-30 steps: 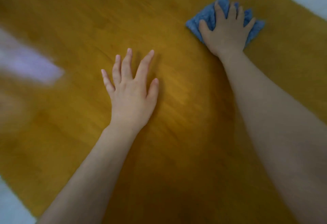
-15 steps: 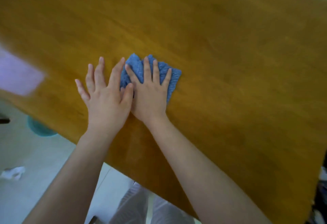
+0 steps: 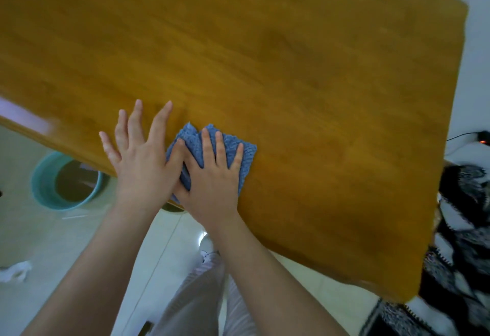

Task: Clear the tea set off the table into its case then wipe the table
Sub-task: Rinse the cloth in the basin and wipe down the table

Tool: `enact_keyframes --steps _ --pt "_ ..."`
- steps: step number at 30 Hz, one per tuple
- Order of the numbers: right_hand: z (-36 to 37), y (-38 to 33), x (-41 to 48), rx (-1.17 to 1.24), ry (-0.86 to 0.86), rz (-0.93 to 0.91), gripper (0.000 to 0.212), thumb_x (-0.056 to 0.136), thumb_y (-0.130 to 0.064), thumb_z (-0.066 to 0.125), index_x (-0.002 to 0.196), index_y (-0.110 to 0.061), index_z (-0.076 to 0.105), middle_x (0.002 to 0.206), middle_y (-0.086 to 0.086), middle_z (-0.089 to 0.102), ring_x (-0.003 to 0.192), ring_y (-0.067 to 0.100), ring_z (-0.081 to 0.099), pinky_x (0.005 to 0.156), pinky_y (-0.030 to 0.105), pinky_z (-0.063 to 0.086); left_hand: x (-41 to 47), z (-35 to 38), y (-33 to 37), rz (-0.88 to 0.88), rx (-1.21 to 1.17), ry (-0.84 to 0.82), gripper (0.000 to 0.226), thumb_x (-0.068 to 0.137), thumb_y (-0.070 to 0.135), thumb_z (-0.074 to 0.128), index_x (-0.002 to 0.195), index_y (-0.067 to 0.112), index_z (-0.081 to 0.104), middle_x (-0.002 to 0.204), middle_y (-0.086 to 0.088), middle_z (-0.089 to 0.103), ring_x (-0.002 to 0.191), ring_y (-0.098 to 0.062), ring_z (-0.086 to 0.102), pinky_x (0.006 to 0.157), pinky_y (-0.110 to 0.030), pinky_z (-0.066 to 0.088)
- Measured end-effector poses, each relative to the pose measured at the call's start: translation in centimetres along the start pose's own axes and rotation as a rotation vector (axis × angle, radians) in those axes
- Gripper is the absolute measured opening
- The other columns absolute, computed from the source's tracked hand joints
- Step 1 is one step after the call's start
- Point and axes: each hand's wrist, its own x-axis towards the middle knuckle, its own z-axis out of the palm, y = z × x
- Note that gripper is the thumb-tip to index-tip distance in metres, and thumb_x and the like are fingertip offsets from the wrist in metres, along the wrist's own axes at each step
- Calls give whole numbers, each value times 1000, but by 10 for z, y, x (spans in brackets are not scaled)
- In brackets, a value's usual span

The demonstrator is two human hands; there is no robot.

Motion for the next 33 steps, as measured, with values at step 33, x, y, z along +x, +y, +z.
enact_keyframes --steps 33 --pt "-45 180 -20 -76 -25 -177 67 90 -67 34 149 -38 29 159 4 24 148 27 14 114 63 6 -87 70 106 -265 -100 101 54 95 43 41 148 40 29 160 -6 16 148 -31 4 115 -58 -4"
